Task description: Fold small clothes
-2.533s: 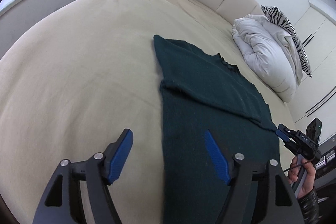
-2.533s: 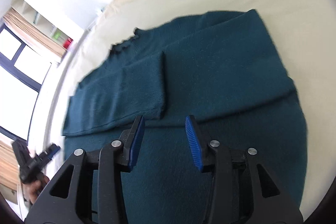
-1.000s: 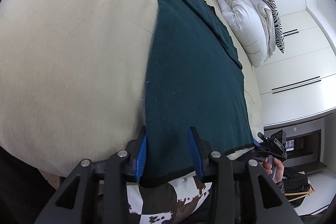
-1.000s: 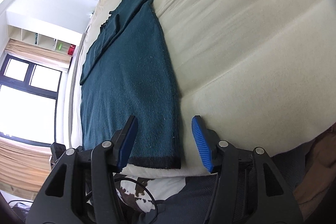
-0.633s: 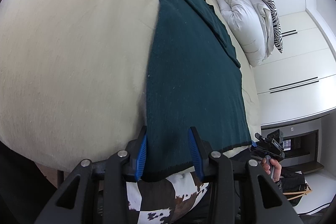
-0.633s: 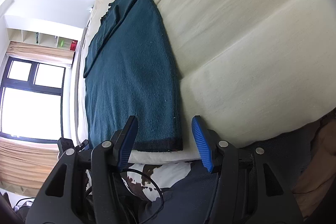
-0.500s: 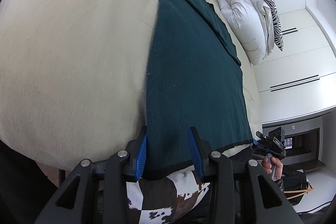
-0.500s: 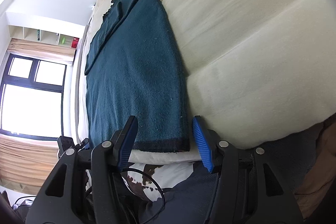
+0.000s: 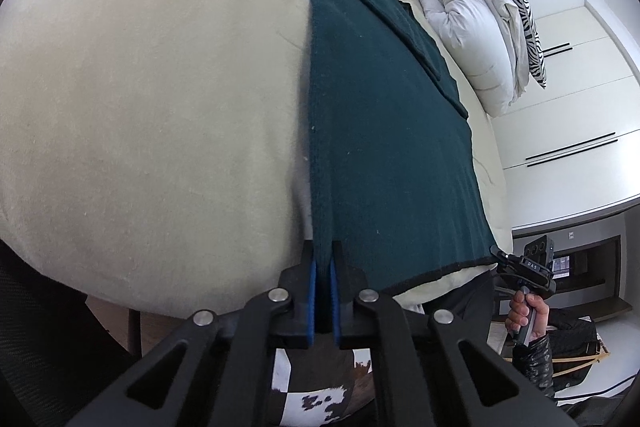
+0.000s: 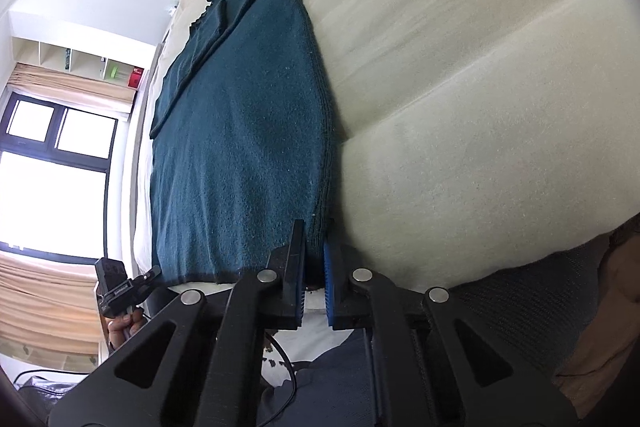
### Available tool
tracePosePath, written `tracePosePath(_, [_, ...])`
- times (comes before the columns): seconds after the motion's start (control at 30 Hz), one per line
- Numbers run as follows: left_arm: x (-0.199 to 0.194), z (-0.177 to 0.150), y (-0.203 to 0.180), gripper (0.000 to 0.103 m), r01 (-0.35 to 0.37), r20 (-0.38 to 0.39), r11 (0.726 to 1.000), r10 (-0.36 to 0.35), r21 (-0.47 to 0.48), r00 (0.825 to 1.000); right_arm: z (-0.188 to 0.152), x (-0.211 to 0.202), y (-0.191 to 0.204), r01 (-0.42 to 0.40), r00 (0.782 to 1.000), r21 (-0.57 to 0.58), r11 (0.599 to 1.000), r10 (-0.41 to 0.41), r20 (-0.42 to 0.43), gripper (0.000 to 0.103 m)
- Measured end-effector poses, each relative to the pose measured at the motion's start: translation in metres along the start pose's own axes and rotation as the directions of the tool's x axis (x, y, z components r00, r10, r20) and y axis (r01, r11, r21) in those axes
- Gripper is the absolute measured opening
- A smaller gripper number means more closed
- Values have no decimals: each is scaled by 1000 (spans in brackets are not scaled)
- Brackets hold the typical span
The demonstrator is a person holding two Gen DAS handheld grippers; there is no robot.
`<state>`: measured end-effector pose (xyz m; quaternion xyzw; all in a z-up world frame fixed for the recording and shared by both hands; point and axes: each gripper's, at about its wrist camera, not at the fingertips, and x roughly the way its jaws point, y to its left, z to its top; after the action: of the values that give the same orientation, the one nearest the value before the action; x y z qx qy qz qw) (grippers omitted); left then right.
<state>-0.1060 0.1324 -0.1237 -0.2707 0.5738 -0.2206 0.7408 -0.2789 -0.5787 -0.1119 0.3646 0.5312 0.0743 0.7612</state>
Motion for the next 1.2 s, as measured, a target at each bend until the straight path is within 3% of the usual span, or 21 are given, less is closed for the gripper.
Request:
tracePosePath(0.2, [-9, 3, -4, 6, 32, 35, 999, -32, 8, 999, -1, -6, 10, -19, 999, -20, 1000, 19, 28, 5])
tracePosePath(0.37, [-27, 15, -13, 6, 135, 92, 991, -132, -23, 987, 5, -17, 27, -75, 995, -45, 996, 77, 61, 5])
tracePosePath(0.53, [-41, 38, -22, 6, 274, 146, 960, -264, -58, 954, 20, -26, 58, -148, 983, -83, 985, 156, 95, 5])
tracePosePath(0.63, [-48, 58, -23, 6, 368, 192, 924, -345, -99, 919, 35, -28, 74, -204, 969, -92, 975, 215, 122, 5])
tracePosePath(0.83, [-57, 104, -36, 6, 482, 266, 867, -438, -129, 859, 78, -26, 107, -298, 932, -104, 949, 313, 185, 5])
tracePosePath(1.0, [-56, 149, -46, 6, 522, 309, 844, -466, -127, 829, 127, -15, 132, -301, 918, -106, 948, 318, 239, 5])
tracePosePath(1.2, [-40, 209, -52, 6, 534, 343, 834, -465, -138, 816, 190, 3, 142, -303, 903, -70, 951, 310, 297, 5])
